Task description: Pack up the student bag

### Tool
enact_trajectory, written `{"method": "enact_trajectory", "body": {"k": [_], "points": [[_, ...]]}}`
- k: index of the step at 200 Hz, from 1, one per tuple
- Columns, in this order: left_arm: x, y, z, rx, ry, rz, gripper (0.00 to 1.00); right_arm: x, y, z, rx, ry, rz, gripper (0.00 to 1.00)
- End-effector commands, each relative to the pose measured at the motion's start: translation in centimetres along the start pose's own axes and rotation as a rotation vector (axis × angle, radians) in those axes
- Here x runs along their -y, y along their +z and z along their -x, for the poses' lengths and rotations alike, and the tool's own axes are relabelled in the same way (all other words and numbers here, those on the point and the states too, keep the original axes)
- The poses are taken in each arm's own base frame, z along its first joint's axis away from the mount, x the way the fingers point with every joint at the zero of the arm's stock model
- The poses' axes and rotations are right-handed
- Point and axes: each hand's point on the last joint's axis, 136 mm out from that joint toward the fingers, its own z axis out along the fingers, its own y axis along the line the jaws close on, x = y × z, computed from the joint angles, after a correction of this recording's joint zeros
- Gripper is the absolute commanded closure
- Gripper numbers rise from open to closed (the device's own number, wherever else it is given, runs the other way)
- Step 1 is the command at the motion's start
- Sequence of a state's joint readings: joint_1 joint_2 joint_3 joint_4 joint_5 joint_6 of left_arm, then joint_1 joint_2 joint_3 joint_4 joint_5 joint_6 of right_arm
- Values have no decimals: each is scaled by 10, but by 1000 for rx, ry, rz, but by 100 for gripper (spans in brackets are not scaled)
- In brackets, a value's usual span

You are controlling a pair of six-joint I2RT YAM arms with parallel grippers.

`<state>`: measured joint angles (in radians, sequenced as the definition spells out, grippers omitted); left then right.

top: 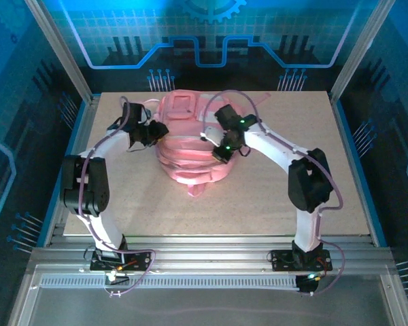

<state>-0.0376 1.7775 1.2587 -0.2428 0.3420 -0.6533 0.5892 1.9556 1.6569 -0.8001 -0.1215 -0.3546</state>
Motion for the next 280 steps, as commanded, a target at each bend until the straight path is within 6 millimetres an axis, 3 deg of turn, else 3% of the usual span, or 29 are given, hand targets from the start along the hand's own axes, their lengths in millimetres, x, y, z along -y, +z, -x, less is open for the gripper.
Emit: {"method": "enact_trajectory", "body": {"k": [1, 21, 54, 69, 108, 129, 155, 167, 198, 218, 280], "points": [[21, -34, 23, 98, 12, -11, 48, -41, 8, 52, 109, -65, 123, 100], [34, -49, 20, 105, -4, -56, 39, -57, 14, 73, 128, -81, 141, 100], [44, -63, -2, 101, -70, -134, 36, -65, 15, 89, 159, -25, 145, 100], [39, -59, -24, 76, -133, -154, 31, -65, 13, 91, 172, 23, 152, 100], [28, -28, -77, 23, -303, -193, 31, -74, 7, 83, 206, 95, 181, 100], [25, -14, -81, 42, -319, -173, 35, -80, 5, 76, 212, 123, 210, 100], [14, -2, -79, 66, -324, -141, 56, -84, 6, 60, 185, 140, 210, 100], [8, 1, -80, 66, -318, -119, 59, -82, 11, 47, 146, 143, 191, 100], [-8, -2, -84, 71, -295, -65, 59, -53, 28, -5, -21, 169, 54, 100], [-14, -6, -82, 80, -294, -52, 58, -29, 27, -25, -58, 212, 3, 100], [-18, -11, -83, 79, -282, -33, 57, 48, 9, -15, -16, 262, -179, 100]]}}
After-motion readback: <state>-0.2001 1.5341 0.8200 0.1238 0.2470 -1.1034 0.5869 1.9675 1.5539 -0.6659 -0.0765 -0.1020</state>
